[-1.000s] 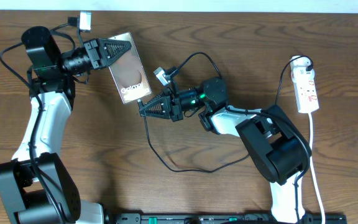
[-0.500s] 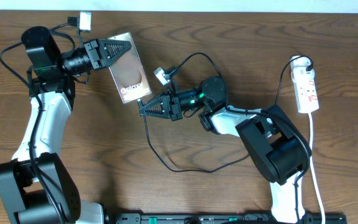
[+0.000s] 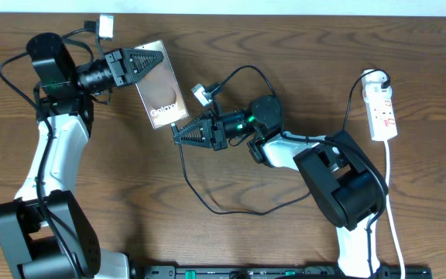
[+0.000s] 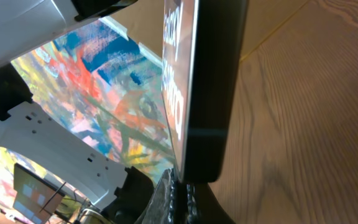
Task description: Plug charger to phone and switch on socket
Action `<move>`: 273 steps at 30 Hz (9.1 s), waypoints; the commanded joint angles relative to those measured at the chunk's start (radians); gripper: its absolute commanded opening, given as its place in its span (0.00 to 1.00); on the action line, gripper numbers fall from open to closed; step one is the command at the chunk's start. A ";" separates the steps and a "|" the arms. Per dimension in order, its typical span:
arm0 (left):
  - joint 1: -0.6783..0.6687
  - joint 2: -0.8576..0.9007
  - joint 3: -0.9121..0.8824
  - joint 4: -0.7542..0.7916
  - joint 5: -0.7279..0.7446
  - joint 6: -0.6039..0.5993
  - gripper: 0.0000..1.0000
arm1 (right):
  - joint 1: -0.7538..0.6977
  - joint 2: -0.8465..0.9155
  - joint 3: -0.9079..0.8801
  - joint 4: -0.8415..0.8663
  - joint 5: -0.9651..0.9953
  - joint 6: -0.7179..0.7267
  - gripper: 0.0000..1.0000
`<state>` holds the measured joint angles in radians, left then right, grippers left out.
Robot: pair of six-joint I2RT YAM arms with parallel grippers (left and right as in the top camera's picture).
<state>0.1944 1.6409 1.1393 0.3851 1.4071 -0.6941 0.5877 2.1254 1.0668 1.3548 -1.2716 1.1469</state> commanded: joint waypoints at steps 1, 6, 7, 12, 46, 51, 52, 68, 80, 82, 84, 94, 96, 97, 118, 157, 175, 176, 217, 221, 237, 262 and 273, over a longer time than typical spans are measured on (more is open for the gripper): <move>-0.009 0.000 0.007 0.004 0.018 0.018 0.07 | 0.003 0.006 0.016 0.007 0.016 -0.011 0.01; -0.023 0.000 0.007 0.005 0.018 0.021 0.07 | 0.003 0.006 0.016 0.007 0.017 -0.011 0.01; -0.024 0.000 0.007 0.005 0.018 0.022 0.07 | 0.003 0.006 0.016 0.007 0.017 -0.011 0.01; -0.024 0.000 0.007 0.004 0.018 0.021 0.08 | 0.003 0.006 0.016 0.007 0.021 -0.011 0.01; -0.023 0.000 0.007 0.004 0.043 0.047 0.07 | -0.006 0.006 0.016 0.007 0.024 -0.011 0.01; -0.023 0.000 0.007 0.004 0.044 0.047 0.07 | -0.006 0.006 0.016 0.007 0.024 -0.011 0.01; -0.023 0.000 0.007 0.004 0.044 0.047 0.08 | -0.007 0.006 0.016 0.007 0.024 -0.011 0.01; -0.023 0.000 0.007 0.004 0.048 0.047 0.07 | -0.012 0.006 0.016 0.007 0.023 -0.011 0.01; -0.013 0.000 0.007 0.005 0.048 0.047 0.08 | -0.018 0.006 0.016 0.007 0.013 -0.011 0.01; -0.011 0.000 0.007 0.004 0.048 0.047 0.07 | -0.019 0.006 0.016 0.007 0.013 -0.011 0.01; -0.011 0.000 0.007 0.004 0.051 0.047 0.07 | -0.019 0.006 0.016 0.007 0.013 -0.011 0.01; -0.012 0.000 0.007 0.004 0.051 0.047 0.08 | -0.019 0.006 0.016 0.007 0.018 -0.011 0.01; -0.012 0.000 0.007 0.004 0.051 0.047 0.07 | -0.019 0.006 0.016 0.006 0.024 -0.011 0.01; -0.012 0.000 0.007 0.003 0.052 0.047 0.08 | -0.019 0.006 0.016 0.007 0.026 -0.011 0.01; -0.042 0.000 -0.029 0.004 0.097 0.092 0.08 | -0.017 0.006 0.016 0.007 0.119 -0.007 0.01; 0.005 0.000 -0.029 0.005 0.096 0.096 0.07 | -0.019 0.006 0.016 0.006 0.117 -0.007 0.92; 0.140 0.000 -0.029 -0.041 0.100 0.095 0.08 | -0.127 0.006 0.016 -0.108 0.089 -0.042 0.99; 0.143 0.000 -0.029 -0.042 0.100 0.095 0.07 | -0.134 0.006 0.016 -0.144 0.098 -0.051 0.99; 0.147 0.000 -0.038 -0.450 -0.184 0.349 0.07 | -0.286 -0.572 0.094 -1.632 0.993 -0.661 0.99; 0.146 0.000 -0.038 -0.612 -0.333 0.464 0.07 | -0.285 -0.581 0.093 -1.667 0.996 -0.666 0.99; 0.146 0.189 -0.038 -0.684 -0.449 0.468 0.08 | -0.285 -0.581 0.093 -1.707 0.997 -0.666 0.99; 0.146 0.335 -0.047 -0.703 -0.499 0.469 0.07 | -0.285 -0.581 0.093 -1.712 0.997 -0.666 0.99; 0.146 0.335 -0.077 -0.702 -0.508 0.469 0.07 | -0.285 -0.581 0.093 -1.713 0.997 -0.666 0.99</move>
<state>0.3378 1.9770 1.0645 -0.3141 0.8833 -0.2344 0.2924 1.5562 1.1519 -0.3550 -0.2867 0.4923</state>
